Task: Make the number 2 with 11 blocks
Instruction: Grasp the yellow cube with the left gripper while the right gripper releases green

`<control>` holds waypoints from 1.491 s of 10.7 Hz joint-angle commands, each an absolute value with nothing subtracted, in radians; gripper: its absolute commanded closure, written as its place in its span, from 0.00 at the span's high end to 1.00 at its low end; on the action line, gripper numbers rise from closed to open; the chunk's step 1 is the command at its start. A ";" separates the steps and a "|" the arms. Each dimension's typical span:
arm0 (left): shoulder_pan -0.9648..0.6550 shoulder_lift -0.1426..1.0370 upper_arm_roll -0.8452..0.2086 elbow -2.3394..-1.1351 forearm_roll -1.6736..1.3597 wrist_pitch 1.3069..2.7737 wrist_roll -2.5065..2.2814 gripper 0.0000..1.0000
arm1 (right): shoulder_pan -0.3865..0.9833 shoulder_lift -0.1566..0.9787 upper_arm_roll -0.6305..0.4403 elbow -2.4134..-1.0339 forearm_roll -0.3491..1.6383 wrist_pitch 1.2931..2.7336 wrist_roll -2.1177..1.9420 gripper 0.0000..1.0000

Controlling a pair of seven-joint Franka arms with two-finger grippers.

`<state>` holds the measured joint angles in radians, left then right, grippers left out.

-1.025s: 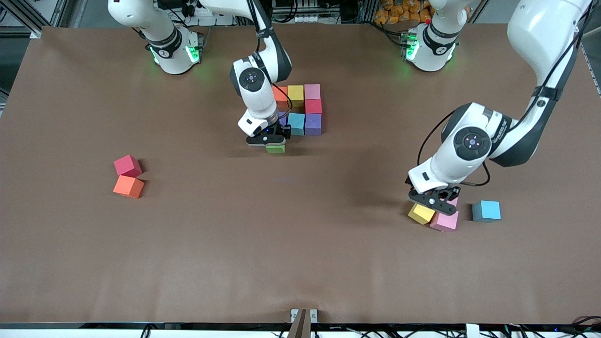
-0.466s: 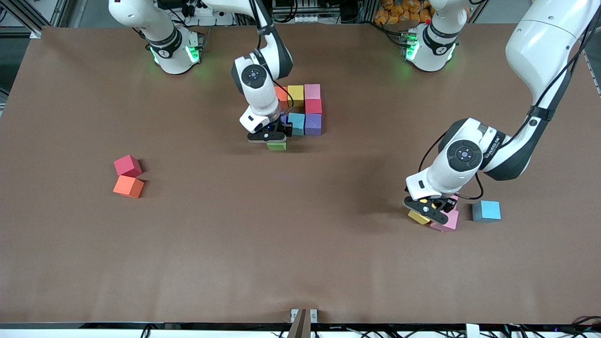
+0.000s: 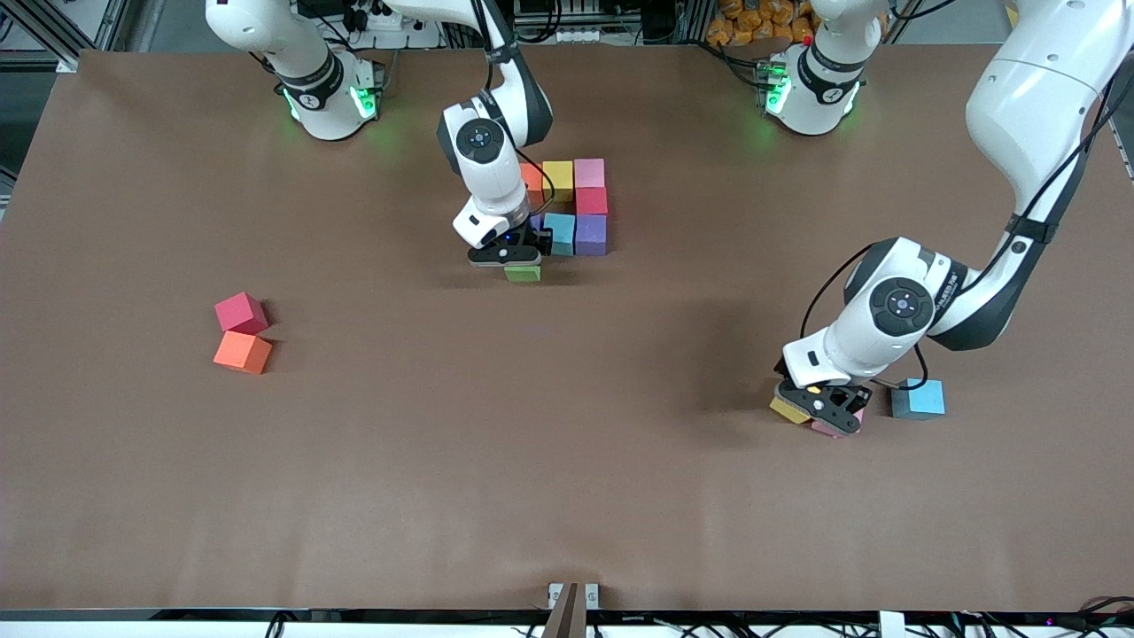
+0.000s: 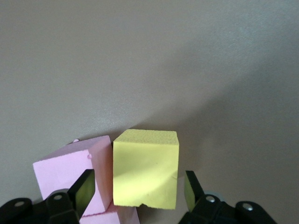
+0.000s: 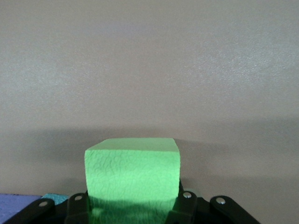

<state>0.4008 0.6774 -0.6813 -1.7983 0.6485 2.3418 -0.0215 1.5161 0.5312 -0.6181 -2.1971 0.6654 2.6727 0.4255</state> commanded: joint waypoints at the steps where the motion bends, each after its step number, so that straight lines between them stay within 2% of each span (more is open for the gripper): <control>1: 0.403 0.712 -0.689 -1.767 0.680 2.350 -0.015 0.85 | 1.548 0.502 -0.629 -2.243 0.670 2.691 0.452 0.15; 3: 0.403 0.725 -0.689 -1.767 0.675 2.355 -0.024 0.85 | 1.548 0.503 -0.629 -2.243 0.670 2.691 0.453 0.18; 4: 0.400 0.732 -0.689 -1.767 0.672 2.368 -0.031 0.85 | 1.546 0.503 -0.629 -2.241 0.670 2.685 0.454 0.35; 5: 0.400 0.732 -0.689 -1.767 0.670 2.370 -0.034 0.85 | 1.545 0.502 -0.630 -2.241 0.670 2.678 0.454 0.82; 6: 0.400 0.732 -0.689 -1.769 0.669 2.370 -0.035 0.85 | 1.542 0.500 -0.634 -2.240 0.672 2.675 0.462 0.89; 8: 0.402 0.729 -0.689 -1.775 0.666 2.368 -0.037 0.85 | 1.540 0.499 -0.634 -2.230 0.673 2.674 0.495 1.00; 12: 0.408 0.732 -0.687 -1.775 0.666 2.368 -0.025 0.84 | 1.522 0.473 -0.637 -2.224 0.676 2.660 0.515 1.00; 16: 0.408 0.742 -0.684 -1.776 0.664 2.368 -0.032 0.83 | 1.513 0.440 -0.722 -2.175 0.677 2.548 0.499 1.00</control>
